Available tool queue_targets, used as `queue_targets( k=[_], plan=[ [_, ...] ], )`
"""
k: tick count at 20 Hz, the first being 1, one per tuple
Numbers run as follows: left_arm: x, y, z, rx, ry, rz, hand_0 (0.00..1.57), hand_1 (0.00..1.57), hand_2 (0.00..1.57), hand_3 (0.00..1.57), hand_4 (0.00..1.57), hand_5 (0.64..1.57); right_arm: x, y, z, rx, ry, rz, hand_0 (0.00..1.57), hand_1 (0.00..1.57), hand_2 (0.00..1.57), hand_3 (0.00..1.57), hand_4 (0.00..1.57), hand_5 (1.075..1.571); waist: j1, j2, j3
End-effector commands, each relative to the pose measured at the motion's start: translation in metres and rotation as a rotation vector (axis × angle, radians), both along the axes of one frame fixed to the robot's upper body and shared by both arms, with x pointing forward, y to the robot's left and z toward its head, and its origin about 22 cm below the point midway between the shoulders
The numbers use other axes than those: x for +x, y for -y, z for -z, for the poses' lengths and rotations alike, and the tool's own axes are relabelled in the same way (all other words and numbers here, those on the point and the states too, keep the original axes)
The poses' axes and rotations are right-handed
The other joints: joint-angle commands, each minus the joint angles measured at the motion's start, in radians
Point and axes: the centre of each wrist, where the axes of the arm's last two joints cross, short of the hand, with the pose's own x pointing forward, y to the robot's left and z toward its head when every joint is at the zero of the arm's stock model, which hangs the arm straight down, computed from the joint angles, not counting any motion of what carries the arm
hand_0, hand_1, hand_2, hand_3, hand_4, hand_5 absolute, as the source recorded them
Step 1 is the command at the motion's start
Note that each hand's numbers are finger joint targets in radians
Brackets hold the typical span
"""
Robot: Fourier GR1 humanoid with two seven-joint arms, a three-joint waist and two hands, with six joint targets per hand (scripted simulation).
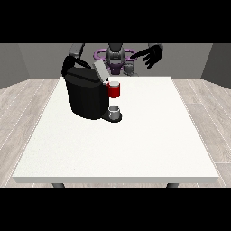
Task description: Insert the coffee pod into the coffee machine and close the lid
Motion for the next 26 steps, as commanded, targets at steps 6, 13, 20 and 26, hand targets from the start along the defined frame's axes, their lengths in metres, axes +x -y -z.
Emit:
queue_targets(
  k=[6, 13, 20, 26],
  plan=[
    [-0.075, -0.01, 0.113, -0.198, -0.303, -0.076, 0.0, 0.0, 0.0, 0.0, 0.32, 1.571, 0.009, -0.003, -0.034, 0.064, 0.047, -0.17, 0.0, 0.0, 0.0, 0.0, 0.0, 1.571, 0.096, -0.202, 0.0016],
    [-0.098, -0.014, 0.123, -0.251, -0.326, -0.095, 0.0, 0.0, 0.0, 0.0, 0.39, 1.571, 0.015, -0.013, -0.051, -0.044, 0.048, -0.245, 0.0, 0.0, 0.0, 0.0, 0.24, 1.571, 0.127, -0.233, 0.002],
    [-0.064, -0.005, 0.062, -0.288, -0.211, -0.017, 0.0, 0.0, 0.0, 0.0, 0.36, 1.571, 0.057, 0.017, -0.082, 0.027, 0.056, -0.152, 0.0, 0.0, 0.0, 0.0, 0.11, 1.571, 0.222, -0.106, 0.0023],
    [-0.076, -0.007, 0.053, -0.278, -0.153, -0.041, 0.0, 0.0, 0.0, 0.0, 0.38, 1.571, 0.071, 0.021, -0.09, 0.138, 0.09, -0.146, 0.0, 0.0, 0.0, 0.0, 0.09, 1.571, 0.225, -0.025, 0.0023]
  ],
)
